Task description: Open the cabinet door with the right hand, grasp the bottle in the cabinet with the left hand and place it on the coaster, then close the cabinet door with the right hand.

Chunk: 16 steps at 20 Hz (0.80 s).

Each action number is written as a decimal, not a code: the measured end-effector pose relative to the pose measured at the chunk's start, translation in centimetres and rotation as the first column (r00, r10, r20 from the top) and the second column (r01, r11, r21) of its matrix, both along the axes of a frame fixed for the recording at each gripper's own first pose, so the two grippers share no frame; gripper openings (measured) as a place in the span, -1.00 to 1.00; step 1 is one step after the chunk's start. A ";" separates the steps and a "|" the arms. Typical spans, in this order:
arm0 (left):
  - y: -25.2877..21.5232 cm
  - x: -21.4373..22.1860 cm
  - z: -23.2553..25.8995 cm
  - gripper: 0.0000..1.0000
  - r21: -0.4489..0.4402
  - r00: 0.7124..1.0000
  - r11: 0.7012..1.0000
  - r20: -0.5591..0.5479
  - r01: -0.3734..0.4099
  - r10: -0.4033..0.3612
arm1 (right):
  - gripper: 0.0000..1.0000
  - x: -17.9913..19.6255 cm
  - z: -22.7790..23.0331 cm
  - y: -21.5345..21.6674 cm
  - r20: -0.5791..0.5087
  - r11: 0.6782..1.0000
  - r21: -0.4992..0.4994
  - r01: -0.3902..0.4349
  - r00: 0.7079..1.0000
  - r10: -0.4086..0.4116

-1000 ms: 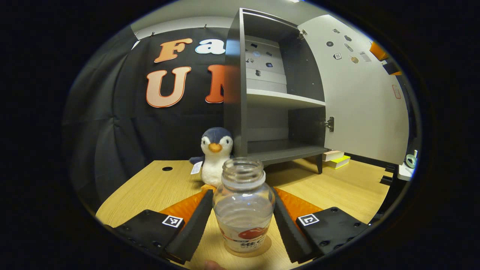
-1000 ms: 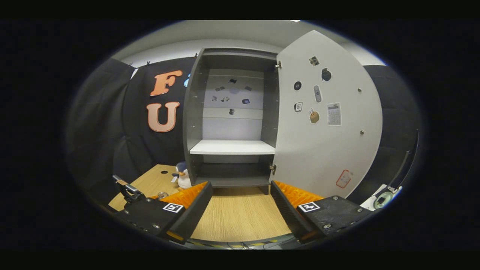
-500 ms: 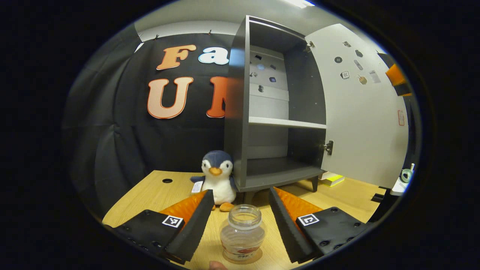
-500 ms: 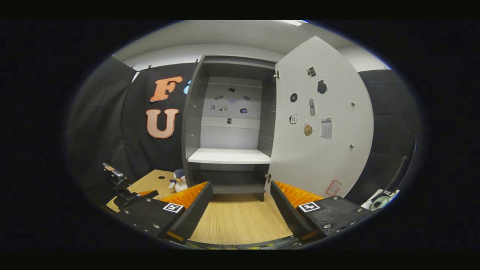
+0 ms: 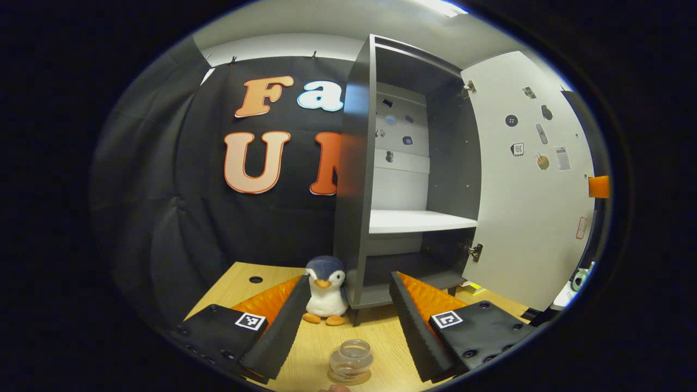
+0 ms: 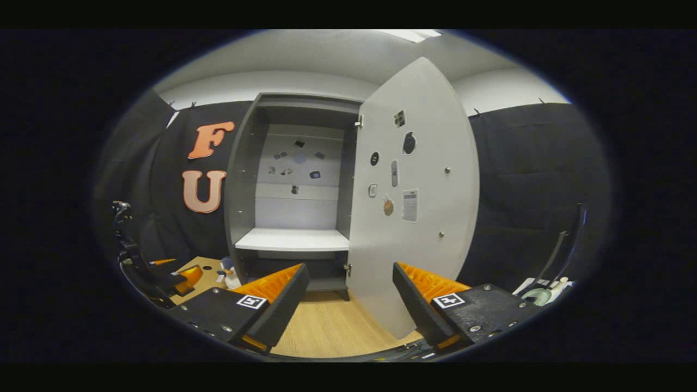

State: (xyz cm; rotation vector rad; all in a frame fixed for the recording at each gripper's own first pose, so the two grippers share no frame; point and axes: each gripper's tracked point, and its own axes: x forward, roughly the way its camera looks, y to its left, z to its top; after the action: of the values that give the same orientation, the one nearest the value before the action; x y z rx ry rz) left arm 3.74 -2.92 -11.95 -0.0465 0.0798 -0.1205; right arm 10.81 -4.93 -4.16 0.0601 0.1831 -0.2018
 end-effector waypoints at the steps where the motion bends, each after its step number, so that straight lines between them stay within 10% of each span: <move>1: -0.1 -0.1 1.1 0.90 0.004 1.000 1.000 0.008 0.003 -0.003 | 0.91 -0.2 0.1 -0.5 0.000 1.000 -0.004 0.016 1.000 -0.016; 16: -3.7 -0.4 8.7 0.90 0.012 0.999 1.000 0.025 0.021 -0.022 | 0.90 -1.9 1.3 -7.7 0.023 0.975 0.025 0.220 0.975 -0.220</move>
State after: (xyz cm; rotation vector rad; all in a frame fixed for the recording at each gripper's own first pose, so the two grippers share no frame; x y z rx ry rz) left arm 3.34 -6.60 -3.21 -0.0325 0.0558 -0.1420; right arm 8.95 -12.64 -2.88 0.1049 0.1526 -0.4199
